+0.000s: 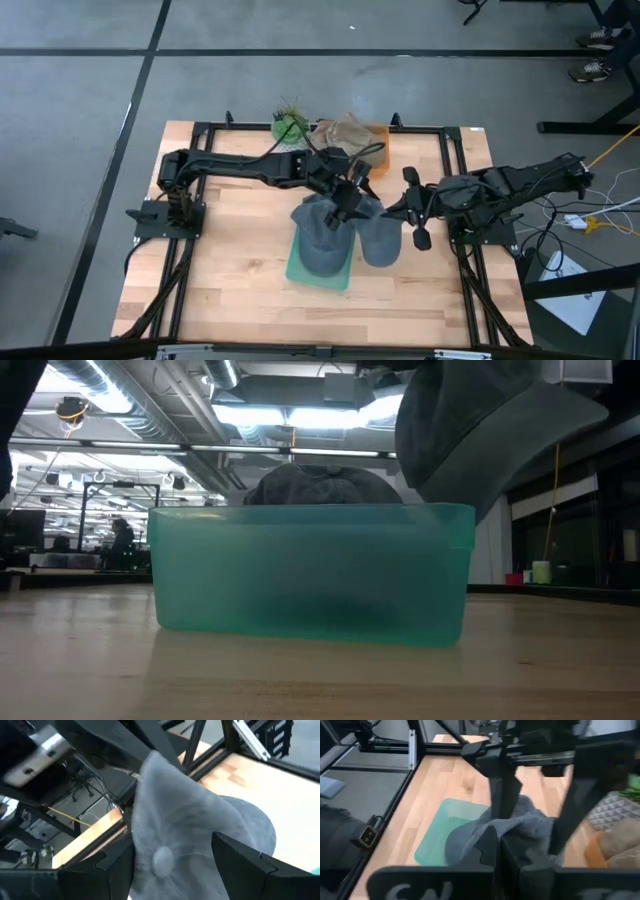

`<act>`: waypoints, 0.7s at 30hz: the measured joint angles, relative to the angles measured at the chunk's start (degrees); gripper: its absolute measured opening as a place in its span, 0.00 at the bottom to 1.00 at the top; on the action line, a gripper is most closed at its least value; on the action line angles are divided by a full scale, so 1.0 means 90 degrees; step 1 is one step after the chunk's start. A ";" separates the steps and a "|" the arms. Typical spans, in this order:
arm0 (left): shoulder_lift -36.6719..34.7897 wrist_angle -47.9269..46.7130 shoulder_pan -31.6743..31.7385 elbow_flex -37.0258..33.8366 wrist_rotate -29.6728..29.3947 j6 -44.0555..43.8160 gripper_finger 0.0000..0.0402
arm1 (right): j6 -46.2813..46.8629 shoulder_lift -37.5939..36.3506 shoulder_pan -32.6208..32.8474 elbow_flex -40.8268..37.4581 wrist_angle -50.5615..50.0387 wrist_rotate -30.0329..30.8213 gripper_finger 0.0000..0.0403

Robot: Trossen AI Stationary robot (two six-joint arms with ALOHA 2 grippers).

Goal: Pick & Place hat
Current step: Put the blue cap into the green bin

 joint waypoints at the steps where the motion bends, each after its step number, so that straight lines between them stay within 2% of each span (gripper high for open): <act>1: 0.0034 0.0089 0.0000 0.0000 0.0025 -0.0055 0.61 | 0.0002 0.0022 0.0000 0.0000 0.0005 -0.0085 0.01; 4: 0.0062 0.0125 0.0000 0.0000 0.0040 -0.0224 0.59 | 0.0009 0.0088 0.0000 0.0000 -0.0003 -0.0259 0.01; 7: 0.0064 0.0070 0.0000 0.0000 0.0252 -0.0530 0.52 | 0.0076 0.0093 0.0000 0.0000 -0.0075 -0.0351 0.01; 12: 0.0064 0.0048 0.0025 0.0000 0.1106 -0.1119 0.30 | 0.0087 0.0089 0.0000 0.0000 -0.0153 -0.0451 0.01; 17: 0.0064 -0.0052 0.0050 0.0000 0.1189 -0.1658 0.06 | 0.0103 0.0089 0.0000 0.0000 -0.0193 -0.0562 0.01; 21: 0.0064 -0.0092 0.0141 0.0000 0.1191 -0.2220 0.07 | 0.0104 0.0089 0.0000 0.0000 -0.0289 -0.0561 0.02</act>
